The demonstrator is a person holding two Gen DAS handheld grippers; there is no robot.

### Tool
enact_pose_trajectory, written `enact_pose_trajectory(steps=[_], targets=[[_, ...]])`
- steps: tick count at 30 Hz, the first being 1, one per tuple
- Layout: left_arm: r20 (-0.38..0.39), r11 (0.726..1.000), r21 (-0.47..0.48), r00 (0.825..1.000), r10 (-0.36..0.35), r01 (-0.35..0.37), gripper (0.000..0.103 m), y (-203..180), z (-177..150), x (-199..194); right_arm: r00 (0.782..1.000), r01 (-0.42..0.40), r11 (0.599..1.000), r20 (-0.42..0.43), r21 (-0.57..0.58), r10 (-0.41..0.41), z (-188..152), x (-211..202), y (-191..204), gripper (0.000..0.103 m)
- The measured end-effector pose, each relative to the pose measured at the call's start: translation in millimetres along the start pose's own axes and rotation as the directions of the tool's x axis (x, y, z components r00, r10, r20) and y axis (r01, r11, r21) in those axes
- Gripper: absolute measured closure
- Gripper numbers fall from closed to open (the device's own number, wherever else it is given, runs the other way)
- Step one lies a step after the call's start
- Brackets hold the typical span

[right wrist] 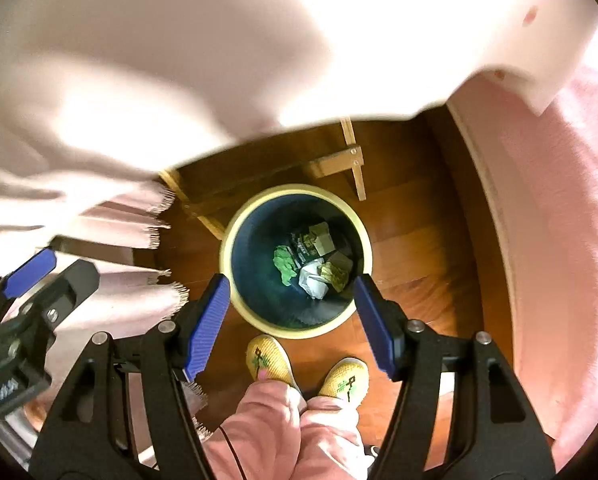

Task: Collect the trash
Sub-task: 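Open both grippers to drop the papers into the bin, then move both grippers back up over the table toward the carton and bag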

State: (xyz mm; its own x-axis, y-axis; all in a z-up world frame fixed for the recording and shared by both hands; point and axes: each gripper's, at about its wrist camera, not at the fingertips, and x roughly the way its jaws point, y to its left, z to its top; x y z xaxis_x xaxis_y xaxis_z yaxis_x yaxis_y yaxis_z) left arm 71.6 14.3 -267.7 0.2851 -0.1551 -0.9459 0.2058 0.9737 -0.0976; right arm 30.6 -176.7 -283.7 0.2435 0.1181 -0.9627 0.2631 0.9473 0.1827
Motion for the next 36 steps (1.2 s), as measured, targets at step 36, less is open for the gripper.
enact_pose_trajectory(steps=[36], targets=[[0.395,0.968,-0.210,0.894,0.213,-0.138,0.026,48,139,-370,0.886,-0.283,0.893,0.260,-0.349,0.383,128,-341,144,0.041]])
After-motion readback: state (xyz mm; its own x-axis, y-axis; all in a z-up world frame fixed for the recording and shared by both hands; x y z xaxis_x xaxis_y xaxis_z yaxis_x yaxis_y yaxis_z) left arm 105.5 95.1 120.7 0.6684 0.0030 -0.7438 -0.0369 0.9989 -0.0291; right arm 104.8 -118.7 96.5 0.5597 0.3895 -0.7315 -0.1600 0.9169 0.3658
